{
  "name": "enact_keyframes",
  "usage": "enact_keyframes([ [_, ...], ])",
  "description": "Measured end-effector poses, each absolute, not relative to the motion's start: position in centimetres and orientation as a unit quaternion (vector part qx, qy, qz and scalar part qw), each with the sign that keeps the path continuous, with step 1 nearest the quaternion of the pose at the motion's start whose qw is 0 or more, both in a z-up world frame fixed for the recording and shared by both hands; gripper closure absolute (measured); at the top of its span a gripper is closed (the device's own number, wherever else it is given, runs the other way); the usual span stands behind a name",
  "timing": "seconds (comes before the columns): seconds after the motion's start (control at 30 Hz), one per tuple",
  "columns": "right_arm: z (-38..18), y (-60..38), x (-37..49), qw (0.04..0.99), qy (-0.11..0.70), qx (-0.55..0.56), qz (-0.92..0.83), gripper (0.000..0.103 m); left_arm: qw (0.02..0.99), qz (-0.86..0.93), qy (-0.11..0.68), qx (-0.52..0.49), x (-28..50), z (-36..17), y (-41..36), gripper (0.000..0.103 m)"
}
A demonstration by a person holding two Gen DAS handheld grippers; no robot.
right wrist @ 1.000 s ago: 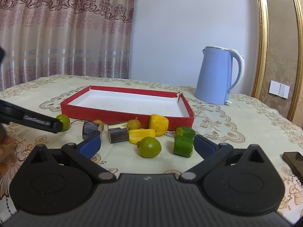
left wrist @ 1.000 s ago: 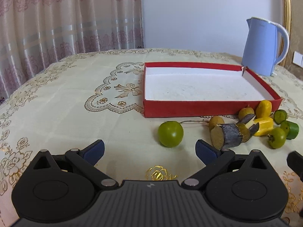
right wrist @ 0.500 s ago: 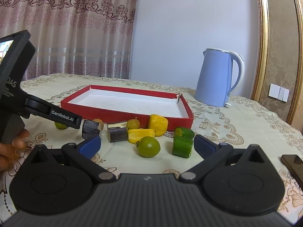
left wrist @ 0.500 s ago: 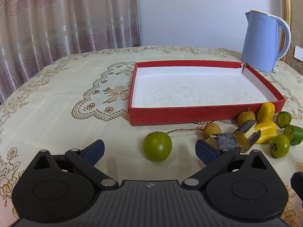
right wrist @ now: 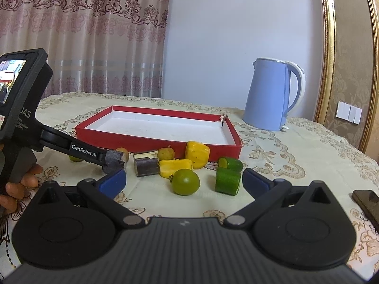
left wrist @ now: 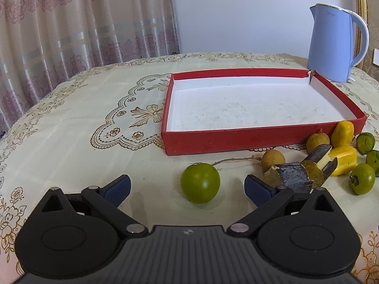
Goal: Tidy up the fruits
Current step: 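Move the left tool toward the green lime beside the tray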
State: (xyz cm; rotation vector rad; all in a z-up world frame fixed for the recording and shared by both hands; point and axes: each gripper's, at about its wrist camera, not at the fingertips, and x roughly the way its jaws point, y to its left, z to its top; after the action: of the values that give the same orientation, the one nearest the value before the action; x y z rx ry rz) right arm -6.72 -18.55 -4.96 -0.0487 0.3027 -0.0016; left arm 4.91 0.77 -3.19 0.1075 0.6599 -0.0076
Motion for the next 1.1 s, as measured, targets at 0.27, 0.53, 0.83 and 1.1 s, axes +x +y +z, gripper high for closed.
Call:
enact_keyframes([
  [0.27,-5.0,-18.6,-6.8,0.988,0.151,-0.023,0.001,0.0,0.945,-0.004,0.326,0.036,4.9,-3.0,1.7,0.0],
  [0.53,-5.0,-18.6,-6.7,0.988,0.15,-0.02,0.001,0.0,0.943,-0.014,0.331,0.003,4.6,-2.7,3.9,0.0],
  [0.83,-5.1,-18.5,-6.7,0.988,0.151,-0.021,0.009,0.0,0.942,-0.027,0.334,0.021,5.1,-3.1,2.1,0.0],
  [1.1,-5.1,-18.9,-6.7,0.988,0.154,-0.013,0.009,0.0,0.945,-0.023,0.324,0.037,5.5,-3.3,1.1,0.0],
])
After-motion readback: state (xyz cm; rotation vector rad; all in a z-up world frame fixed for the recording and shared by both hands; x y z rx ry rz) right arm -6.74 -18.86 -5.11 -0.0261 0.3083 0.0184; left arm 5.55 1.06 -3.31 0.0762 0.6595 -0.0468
